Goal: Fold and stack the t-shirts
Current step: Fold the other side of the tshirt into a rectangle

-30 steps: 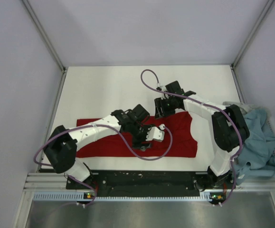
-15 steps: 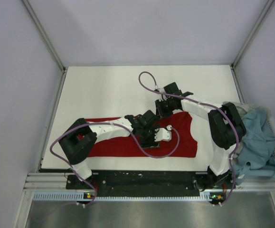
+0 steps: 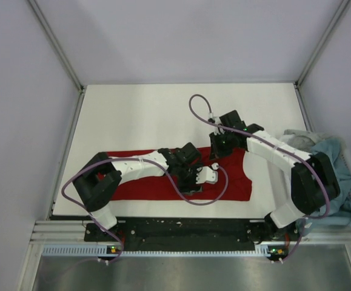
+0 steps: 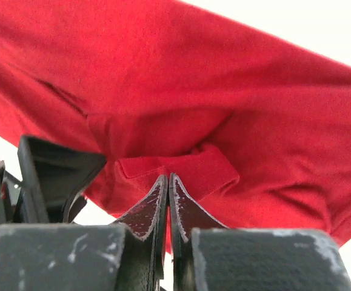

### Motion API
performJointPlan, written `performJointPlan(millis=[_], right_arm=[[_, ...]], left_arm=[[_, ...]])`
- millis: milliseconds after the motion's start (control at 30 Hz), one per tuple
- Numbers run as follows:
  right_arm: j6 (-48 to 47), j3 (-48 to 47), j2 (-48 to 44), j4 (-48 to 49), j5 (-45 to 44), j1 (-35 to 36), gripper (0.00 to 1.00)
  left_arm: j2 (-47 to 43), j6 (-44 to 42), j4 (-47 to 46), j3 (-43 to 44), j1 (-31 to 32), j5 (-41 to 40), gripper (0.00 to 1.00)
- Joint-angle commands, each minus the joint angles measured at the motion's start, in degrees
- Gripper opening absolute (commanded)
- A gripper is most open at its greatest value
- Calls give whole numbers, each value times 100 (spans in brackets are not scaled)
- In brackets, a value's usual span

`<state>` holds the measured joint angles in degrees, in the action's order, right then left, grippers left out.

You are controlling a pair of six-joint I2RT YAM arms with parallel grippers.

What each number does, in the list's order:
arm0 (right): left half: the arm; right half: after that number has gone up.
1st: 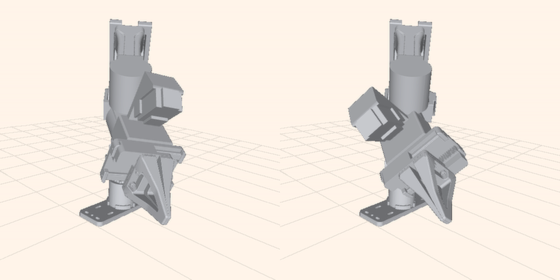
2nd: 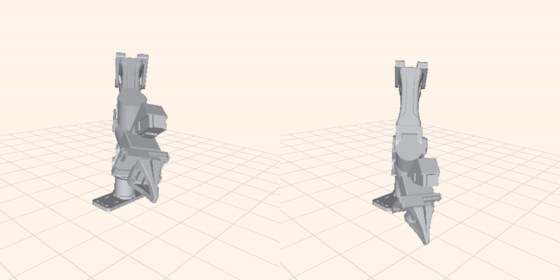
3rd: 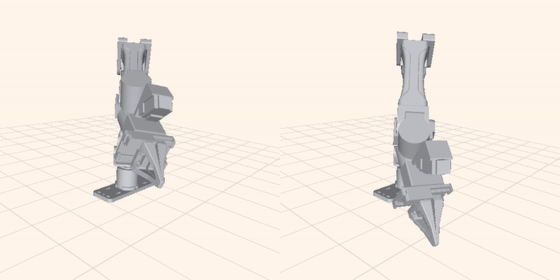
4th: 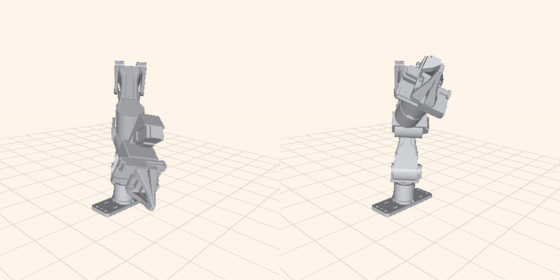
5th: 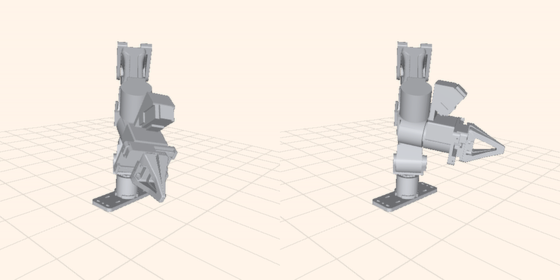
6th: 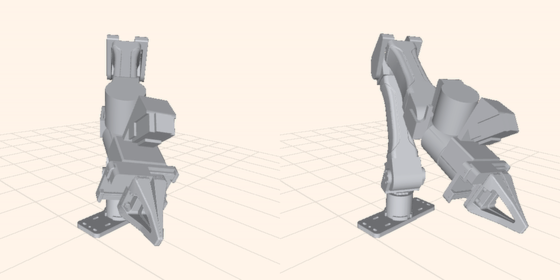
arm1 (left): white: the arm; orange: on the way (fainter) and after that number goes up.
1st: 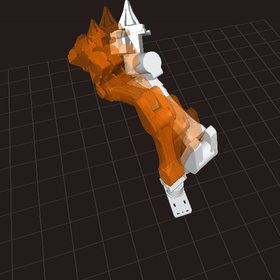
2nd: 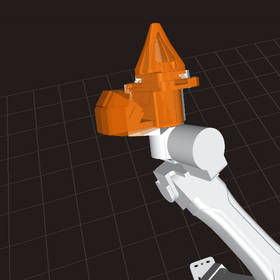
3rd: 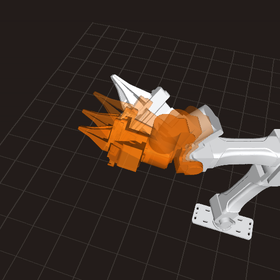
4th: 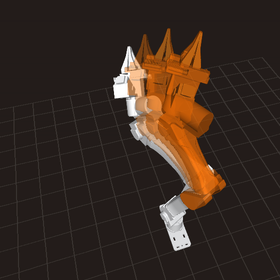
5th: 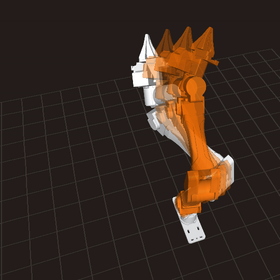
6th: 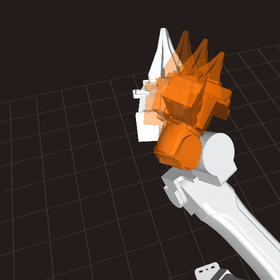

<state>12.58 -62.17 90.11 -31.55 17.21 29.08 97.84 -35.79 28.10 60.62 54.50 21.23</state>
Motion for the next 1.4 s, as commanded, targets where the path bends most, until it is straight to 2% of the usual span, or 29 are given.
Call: performJointPlan(millis=[0, 200, 467, 667, 733, 867, 933, 1067, 1133, 1233, 1367], right_arm=[[525, 599, -589, -519, 10, 27, 0], [1018, 1435, -1380, -431, 72, 27, 0], [1273, 1814, -1584, -553, -174, -130, 0], [1590, 1867, -1557, -861, -412, -271, 0], [1581, 1875, -1575, -888, -429, -271, 0], [1520, 1875, -1610, -888, -429, -271, 0], [1511, 1858, -1627, -897, -438, -271, 0], [1458, 1832, -1698, -940, -473, -280, 0], [1432, 1805, -1698, -984, -464, -280, 0], [1414, 1770, -1663, -1011, -464, -280, 0], [1379, 1770, -1671, -1046, -482, -280, 0]], left_arm=[[-64, -51, -111, 28, 43, 223, 69], [77, -42, -235, 73, 157, 346, 69], [-169, -665, 231, 170, 667, 215, 66], [112, -579, -76, 187, 667, -505, 61], [165, -543, -155, 213, 658, -585, 58], [244, -481, -296, 266, 658, -638, 44], [279, -438, -244, 292, 667, -594, 42], [236, -438, -130, 292, 667, -480, 27], [218, -446, 63, 371, 667, -349, 31], [148, -586, 362, 494, 676, -42, 52], [-10, -727, 924, 793, 641, 634, 55]])
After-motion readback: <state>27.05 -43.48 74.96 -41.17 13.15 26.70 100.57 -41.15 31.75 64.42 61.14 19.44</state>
